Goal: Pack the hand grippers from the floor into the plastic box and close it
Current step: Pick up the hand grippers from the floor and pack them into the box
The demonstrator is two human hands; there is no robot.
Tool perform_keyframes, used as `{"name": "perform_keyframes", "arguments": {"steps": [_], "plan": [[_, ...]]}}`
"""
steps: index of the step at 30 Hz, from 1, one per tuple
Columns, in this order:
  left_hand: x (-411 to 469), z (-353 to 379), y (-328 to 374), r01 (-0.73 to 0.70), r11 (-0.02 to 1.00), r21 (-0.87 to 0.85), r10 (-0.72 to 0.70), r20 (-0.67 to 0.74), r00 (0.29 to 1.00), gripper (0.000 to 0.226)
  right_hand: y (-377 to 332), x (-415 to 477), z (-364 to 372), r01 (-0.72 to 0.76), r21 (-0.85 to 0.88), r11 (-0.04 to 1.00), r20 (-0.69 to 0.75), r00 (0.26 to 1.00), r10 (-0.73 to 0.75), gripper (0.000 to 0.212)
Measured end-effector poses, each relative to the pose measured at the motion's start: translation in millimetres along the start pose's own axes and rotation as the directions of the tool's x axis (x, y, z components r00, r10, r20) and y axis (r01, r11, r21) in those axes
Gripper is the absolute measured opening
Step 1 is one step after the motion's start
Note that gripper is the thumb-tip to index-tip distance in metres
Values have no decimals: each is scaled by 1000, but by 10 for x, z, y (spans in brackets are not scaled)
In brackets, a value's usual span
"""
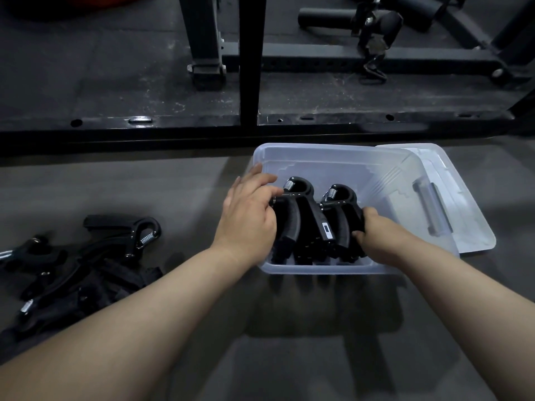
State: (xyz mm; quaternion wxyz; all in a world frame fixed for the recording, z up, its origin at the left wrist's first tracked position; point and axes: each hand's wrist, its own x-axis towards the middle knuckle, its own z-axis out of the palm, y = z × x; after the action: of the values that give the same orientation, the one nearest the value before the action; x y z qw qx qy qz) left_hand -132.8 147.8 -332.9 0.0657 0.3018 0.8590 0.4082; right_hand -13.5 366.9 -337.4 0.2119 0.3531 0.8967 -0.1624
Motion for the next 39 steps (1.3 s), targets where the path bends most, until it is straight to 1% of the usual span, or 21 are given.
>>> {"name": "perform_keyframes", "arguments": {"steps": [4, 7, 12, 15, 20, 25, 31, 33, 36, 39], "plan": [[0, -4, -2, -5, 1000, 5, 5, -3, 1000, 43, -2, -7, 12, -10, 29, 1000, 16, 1000, 9, 34], [1, 0, 0, -7, 1000, 6, 7, -4, 1000, 43, -18, -15, 15, -13, 4, 1000, 38, 999, 13, 38], [0, -3, 6, -7, 1000, 5, 7, -9, 1000, 43, -31, -16, 13, -17, -24, 1000, 36, 999, 17, 31], [-3, -4, 9, -6, 1000, 7, 6, -8, 1000, 44, -34, -21, 17, -22, -21, 1000, 32, 999, 23, 30], [-2, -5, 16, 0, 1000, 8, 1, -9, 1000, 43, -35, -14, 16, -23, -14, 1000, 20, 1000, 24, 22], [-4, -10, 20, 1, 1000, 3, -1, -5, 1000, 43, -37, -12, 22, -26, -32, 999, 15, 1000, 26, 20], [1, -5, -8, -19, 1000, 8, 19, -27, 999, 43, -70, 7, 7, -65, 11, 998, 5, 998, 65, 22], [1, -18, 2, -1, 1000, 4, 1, -22, 1000, 43, -74, 17, 5, -73, 21, 997, -14, 997, 74, 26], [-10, -60, 34, 21, 1000, -2, -21, 9, 1000, 49, -83, 8, -4, -53, 37, 998, -94, 994, 56, 29], [-33, -103, 59, 92, 995, -41, -89, 60, 994, 59, -143, -85, -63, 2, 83, 997, -184, 983, 14, 42]]}}
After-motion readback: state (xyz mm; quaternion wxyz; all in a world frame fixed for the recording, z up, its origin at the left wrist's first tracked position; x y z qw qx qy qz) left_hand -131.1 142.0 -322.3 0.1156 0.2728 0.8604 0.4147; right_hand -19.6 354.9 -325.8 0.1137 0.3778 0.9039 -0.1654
